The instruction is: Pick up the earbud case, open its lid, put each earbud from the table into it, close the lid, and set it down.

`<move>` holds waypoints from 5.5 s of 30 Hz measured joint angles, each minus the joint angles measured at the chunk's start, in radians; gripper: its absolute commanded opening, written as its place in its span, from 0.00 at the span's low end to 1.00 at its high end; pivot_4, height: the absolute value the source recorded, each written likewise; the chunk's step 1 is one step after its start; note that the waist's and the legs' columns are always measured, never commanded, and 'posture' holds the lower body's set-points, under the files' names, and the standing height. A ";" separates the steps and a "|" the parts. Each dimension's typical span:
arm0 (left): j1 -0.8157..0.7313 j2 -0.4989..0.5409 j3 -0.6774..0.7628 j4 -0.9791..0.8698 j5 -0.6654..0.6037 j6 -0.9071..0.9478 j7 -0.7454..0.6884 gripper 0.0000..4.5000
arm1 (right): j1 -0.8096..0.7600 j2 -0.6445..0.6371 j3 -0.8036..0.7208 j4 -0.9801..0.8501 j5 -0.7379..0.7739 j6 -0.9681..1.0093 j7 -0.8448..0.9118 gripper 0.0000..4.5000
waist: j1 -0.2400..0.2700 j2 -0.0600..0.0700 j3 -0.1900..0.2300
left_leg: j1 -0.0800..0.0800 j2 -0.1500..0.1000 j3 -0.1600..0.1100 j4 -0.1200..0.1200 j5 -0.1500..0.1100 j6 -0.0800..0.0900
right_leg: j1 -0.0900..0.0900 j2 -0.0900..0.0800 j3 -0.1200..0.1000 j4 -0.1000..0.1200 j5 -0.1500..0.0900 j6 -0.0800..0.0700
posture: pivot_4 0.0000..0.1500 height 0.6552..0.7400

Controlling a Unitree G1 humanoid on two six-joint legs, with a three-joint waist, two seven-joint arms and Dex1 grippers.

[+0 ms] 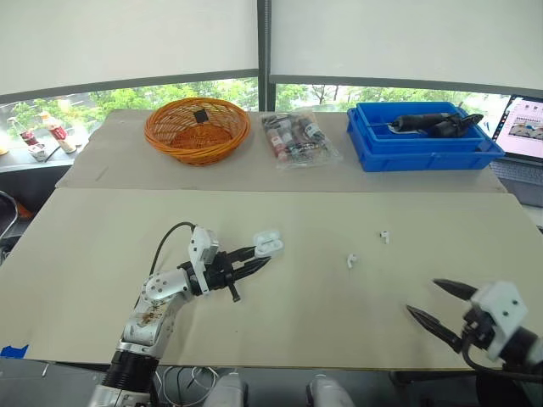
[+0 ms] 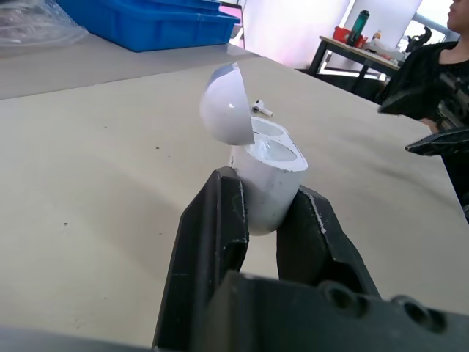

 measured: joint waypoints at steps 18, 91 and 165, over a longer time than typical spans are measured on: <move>0.017 0.010 0.004 0.000 0.002 -0.024 -0.001 0.12 | 0.027 0.061 0.006 0.082 0.004 -0.095 -0.107 1.00 | -0.012 0.002 -0.001 | 0.001 0.000 0.000 -0.001 0.000 0.000 | 0.001 0.000 0.001 -0.001 0.000 0.000 | 1.00 1.00; 0.258 0.070 -0.045 -0.253 0.022 0.065 0.071 0.12 | -0.466 -0.498 0.552 0.280 -0.081 -0.263 0.601 0.07 | -0.013 0.003 -0.002 | 0.001 0.001 0.001 0.000 0.000 0.000 | 0.001 0.000 0.001 -0.001 0.000 0.000 | 1.00 1.00; 0.157 -0.065 -0.076 -0.277 0.000 0.135 0.213 0.12 | -0.849 -0.139 0.461 -0.261 0.137 0.744 0.128 0.08 | -0.005 0.002 -0.003 | -0.003 0.000 -0.005 0.001 0.000 0.000 | -0.003 0.000 0.000 0.000 0.000 0.000 | 1.00 1.00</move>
